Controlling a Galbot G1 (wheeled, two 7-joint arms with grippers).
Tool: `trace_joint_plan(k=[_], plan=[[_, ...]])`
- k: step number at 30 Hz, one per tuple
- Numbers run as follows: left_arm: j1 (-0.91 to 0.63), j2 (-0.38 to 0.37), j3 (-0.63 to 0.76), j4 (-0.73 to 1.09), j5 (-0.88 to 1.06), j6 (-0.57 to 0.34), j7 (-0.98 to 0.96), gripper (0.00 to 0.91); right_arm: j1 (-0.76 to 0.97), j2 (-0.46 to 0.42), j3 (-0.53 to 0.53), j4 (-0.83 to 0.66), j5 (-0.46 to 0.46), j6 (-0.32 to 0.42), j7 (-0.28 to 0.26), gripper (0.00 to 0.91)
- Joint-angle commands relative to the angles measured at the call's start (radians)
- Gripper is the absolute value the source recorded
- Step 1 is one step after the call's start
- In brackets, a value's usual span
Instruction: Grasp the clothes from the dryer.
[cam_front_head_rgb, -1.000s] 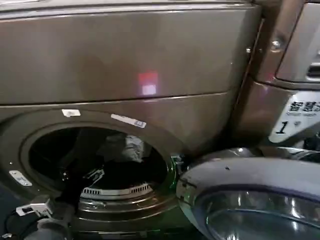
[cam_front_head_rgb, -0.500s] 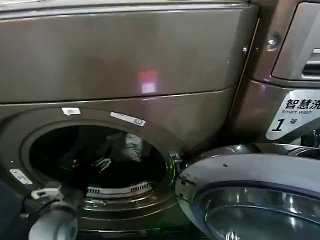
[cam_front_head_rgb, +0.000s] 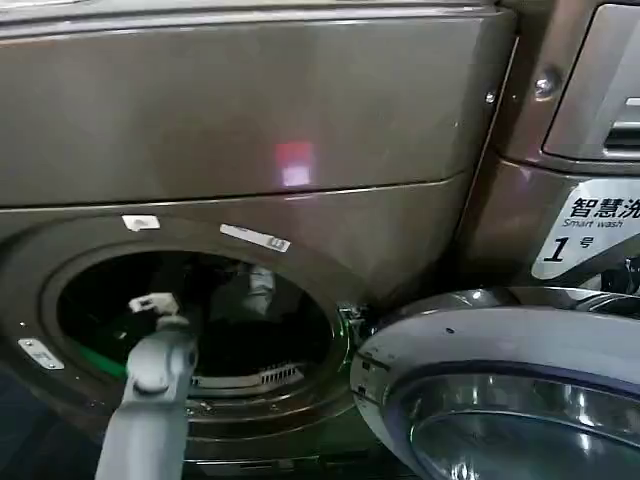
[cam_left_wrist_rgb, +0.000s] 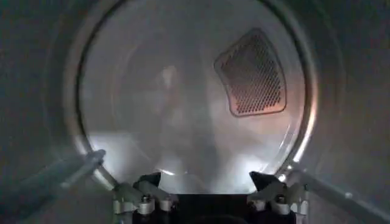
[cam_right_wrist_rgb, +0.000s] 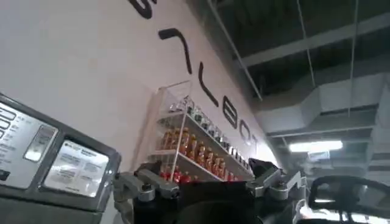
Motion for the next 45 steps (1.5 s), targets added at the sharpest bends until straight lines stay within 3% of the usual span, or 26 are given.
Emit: trace_joint_plan(k=[1,7,14,23,28,36,45], plan=[[-0.3,0.006,0.118,0.429,0.093,-0.047,0.153,0.907,0.002,-0.001,0.007,0.0,0.002,-0.003,0.0,0.907],[-0.417,0.0,0.172,0.685,0.198,-0.091,0.316,0.907,0.004,-0.001,0.006,-0.001,0.005,-0.006,0.0,0.907],[-0.521,0.02,0.323,0.805,0.283,-0.113,0.487,0.907,0.013,-0.002,-0.006,0.008,0.007,-0.007,-0.004,0.907],[-0.662,0.022,0.534,0.99,0.584,-0.211,0.69,0.907,0.014,0.0,-0.006,0.003,0.006,-0.005,-0.006,0.907],[-0.668,0.008,0.549,1.029,0.717,-0.258,0.674,0.907,0.018,0.005,-0.01,0.002,0.004,-0.005,-0.007,0.907],[-0.668,0.002,0.56,1.069,0.932,-0.261,0.7,0.907,0.022,0.007,-0.019,0.005,0.002,-0.004,-0.006,0.907],[-0.685,-0.004,0.604,1.099,1.029,-0.244,0.717,0.907,0.03,0.004,-0.035,0.01,-0.002,-0.004,-0.009,0.907]])
